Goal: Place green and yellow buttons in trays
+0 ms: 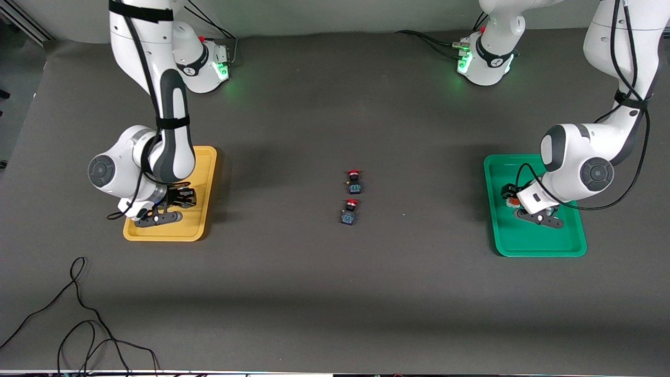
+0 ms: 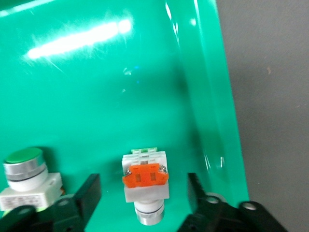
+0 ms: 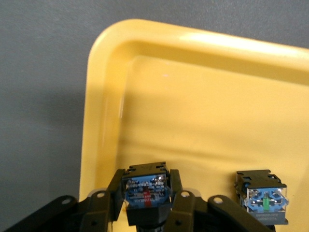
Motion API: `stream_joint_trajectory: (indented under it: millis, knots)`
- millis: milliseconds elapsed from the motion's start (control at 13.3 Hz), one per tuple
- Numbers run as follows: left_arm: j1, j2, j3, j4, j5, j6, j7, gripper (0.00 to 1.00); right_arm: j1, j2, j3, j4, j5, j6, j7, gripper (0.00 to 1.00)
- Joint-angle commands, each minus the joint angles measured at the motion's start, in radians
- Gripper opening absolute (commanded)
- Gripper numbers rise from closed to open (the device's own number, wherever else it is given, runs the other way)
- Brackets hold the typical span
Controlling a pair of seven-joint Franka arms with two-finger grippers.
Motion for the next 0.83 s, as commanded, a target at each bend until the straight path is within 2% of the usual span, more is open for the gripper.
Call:
stream_joint_trajectory:
  millis: [0,75,225,376,601,751]
  knots:
    - [0.002,-0.105,-0.011,0.044,-0.001,-0.141,0.005,1.0,0.005,0.001,-0.009,0.01,0.03,0.001,-0.022,0.99]
    - [-0.003,-0.124,-0.013,0.117,-0.003,-0.257,0.005,1.0,0.005,-0.008,-0.011,0.012,0.03,-0.001,-0.017,0.99]
    - [-0.009,-0.121,-0.019,0.342,-0.007,-0.559,0.003,1.0,0.019,-0.032,-0.021,0.03,0.024,-0.031,0.016,0.99]
    - [-0.026,-0.118,-0.02,0.549,-0.007,-0.785,-0.002,1.0,0.033,-0.034,-0.075,0.082,0.007,-0.128,0.033,0.99]
    - [-0.035,-0.121,-0.037,0.787,-0.007,-0.989,-0.023,1.0,0.038,-0.037,-0.132,0.228,-0.112,-0.295,0.123,1.0]
    - [-0.043,-0.123,-0.046,0.921,-0.006,-1.074,-0.095,1.0,0.039,-0.039,-0.17,0.337,-0.154,-0.448,0.176,1.0]
